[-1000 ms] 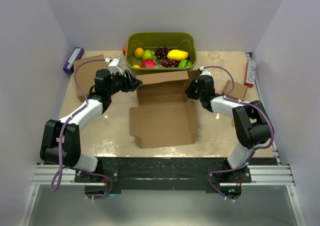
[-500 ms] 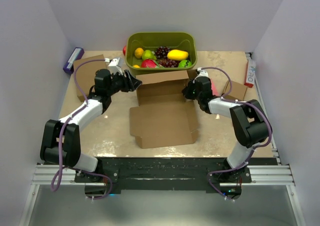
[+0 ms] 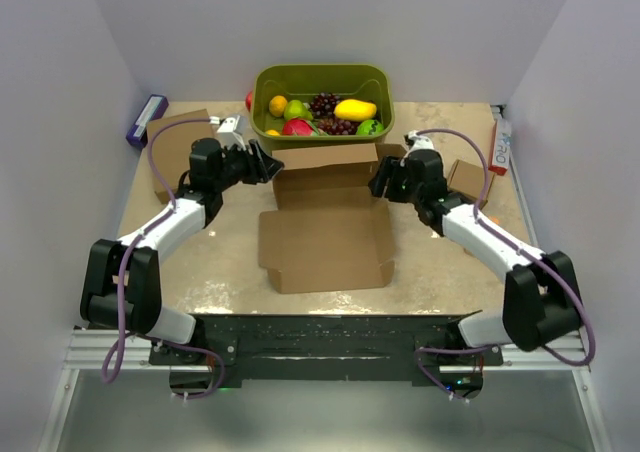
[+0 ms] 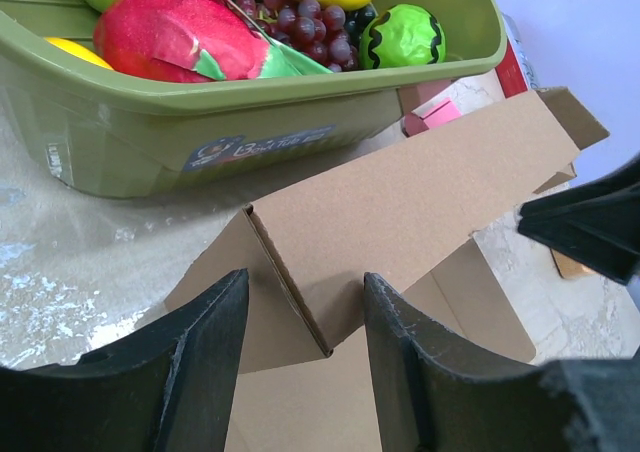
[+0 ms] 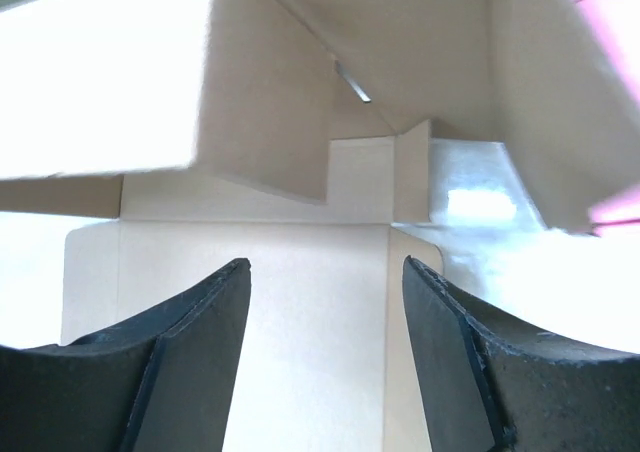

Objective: Fold the paper box

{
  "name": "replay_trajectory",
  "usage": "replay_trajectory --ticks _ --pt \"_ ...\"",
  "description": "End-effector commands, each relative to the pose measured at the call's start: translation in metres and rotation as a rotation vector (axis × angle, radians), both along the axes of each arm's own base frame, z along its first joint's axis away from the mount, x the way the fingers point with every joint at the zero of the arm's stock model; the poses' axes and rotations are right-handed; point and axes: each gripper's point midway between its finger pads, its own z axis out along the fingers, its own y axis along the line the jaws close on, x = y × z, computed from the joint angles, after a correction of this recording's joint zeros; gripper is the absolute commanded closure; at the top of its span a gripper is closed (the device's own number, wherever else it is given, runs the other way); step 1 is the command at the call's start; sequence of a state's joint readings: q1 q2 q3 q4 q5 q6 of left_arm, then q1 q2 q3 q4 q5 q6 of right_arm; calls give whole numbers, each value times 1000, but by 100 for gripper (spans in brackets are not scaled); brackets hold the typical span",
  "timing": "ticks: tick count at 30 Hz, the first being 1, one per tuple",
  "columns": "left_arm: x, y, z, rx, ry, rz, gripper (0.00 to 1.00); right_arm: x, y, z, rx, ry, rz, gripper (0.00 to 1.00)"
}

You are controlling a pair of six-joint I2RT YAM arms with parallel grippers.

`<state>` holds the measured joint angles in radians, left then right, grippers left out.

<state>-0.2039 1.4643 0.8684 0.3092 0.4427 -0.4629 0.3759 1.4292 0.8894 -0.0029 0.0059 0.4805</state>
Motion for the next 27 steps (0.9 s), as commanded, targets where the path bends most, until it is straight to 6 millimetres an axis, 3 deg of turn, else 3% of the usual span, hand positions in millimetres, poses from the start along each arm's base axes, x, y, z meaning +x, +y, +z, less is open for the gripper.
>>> replay_trajectory --ticks 1,5,9,11,15,18,19,21,22,23,24,25,26,27 --pt "1 1 16 10 -50 -8 46 -15 -30 14 -87 -4 -40 33" --pt "-2 3 27 29 -99 -13 40 -16 -50 27 -108 -25 -102 31" --pt "-4 14 46 79 -175 29 26 -13 -70 28 -150 -35 -172 28" --pt "-5 22 54 116 -215 66 24 -7 -82 25 -151 -36 -205 28" --pt "-13 40 87 199 -336 172 23 6 -83 28 -150 -86 -190 29" --pt "-30 36 112 265 -436 203 23 20 -85 30 -163 -116 -201 30" --pt "-41 17 113 273 -456 164 23 24 -86 32 -161 -129 -212 31" --pt "-54 7 119 291 -475 170 24 36 -85 36 -150 -155 -209 32" --pt "-69 -19 117 276 -477 108 24 39 -83 36 -146 -158 -204 34" --pt "-77 -32 115 271 -469 86 25 42 -82 35 -142 -160 -199 34" --pt "-80 -40 107 285 -448 100 25 47 -79 37 -140 -174 -185 35" --pt "-101 -74 104 267 -456 25 25 50 -79 38 -141 -179 -185 38" --pt "-110 -89 98 265 -452 1 26 51 -79 38 -149 -182 -186 39" --pt "-112 -105 76 298 -423 -12 26 55 -80 38 -159 -187 -186 41"
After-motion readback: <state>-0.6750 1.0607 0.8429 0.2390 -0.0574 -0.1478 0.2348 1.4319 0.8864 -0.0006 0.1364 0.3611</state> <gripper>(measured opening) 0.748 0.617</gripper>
